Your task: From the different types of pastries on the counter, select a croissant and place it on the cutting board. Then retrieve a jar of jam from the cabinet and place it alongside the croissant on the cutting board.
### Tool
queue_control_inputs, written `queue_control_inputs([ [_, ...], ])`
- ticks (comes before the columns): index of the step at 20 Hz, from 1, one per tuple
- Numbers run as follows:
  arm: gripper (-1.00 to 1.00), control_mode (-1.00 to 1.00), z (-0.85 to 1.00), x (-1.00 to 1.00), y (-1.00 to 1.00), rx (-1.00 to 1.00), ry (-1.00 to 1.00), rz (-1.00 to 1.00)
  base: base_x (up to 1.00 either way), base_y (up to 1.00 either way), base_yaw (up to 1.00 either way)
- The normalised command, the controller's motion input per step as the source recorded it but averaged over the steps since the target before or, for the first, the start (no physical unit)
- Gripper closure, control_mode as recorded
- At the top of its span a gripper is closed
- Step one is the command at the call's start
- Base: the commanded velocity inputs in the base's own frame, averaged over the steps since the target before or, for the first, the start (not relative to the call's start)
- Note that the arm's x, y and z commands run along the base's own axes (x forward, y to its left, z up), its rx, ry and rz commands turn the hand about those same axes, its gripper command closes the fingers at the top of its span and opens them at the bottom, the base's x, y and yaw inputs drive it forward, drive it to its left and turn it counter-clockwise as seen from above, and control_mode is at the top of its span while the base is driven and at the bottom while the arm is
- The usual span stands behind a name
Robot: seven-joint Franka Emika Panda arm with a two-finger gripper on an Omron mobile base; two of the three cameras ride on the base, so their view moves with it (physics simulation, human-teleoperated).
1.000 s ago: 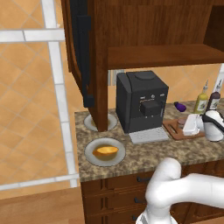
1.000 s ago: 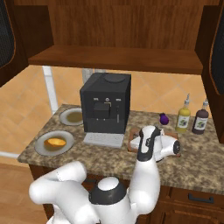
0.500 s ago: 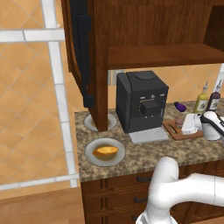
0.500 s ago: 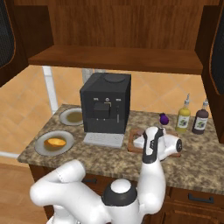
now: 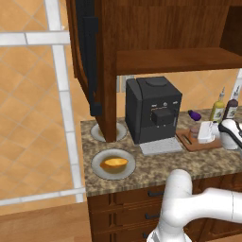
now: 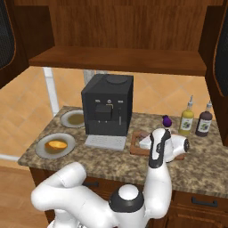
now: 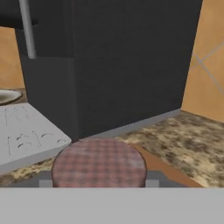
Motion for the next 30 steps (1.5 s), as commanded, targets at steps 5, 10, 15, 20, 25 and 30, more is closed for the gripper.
queue_control_inputs([
  [5,-1.0,-1.0,0.17,0.0,0.0,0.0,0.01,0.0,0.0,0.0,0.0],
  [10,-1.0,-1.0,0.41,0.0,-0.02,0.0,0.04,0.0,0.0,0.0,0.0],
  [15,-1.0,-1.0,0.61,-0.02,-0.04,-0.01,0.0,-0.01,0.0,0.0,0.0],
  [20,-1.0,-1.0,0.57,-0.21,0.0,-0.01,0.0,-0.04,0.0,0.0,0.0],
  [25,-1.0,-1.0,0.37,-0.69,0.0,0.0,0.0,-0.01,0.0,0.0,0.0],
  [30,-1.0,-1.0,0.28,-0.82,0.02,0.0,0.0,0.0,0.0,0.0,0.0],
])
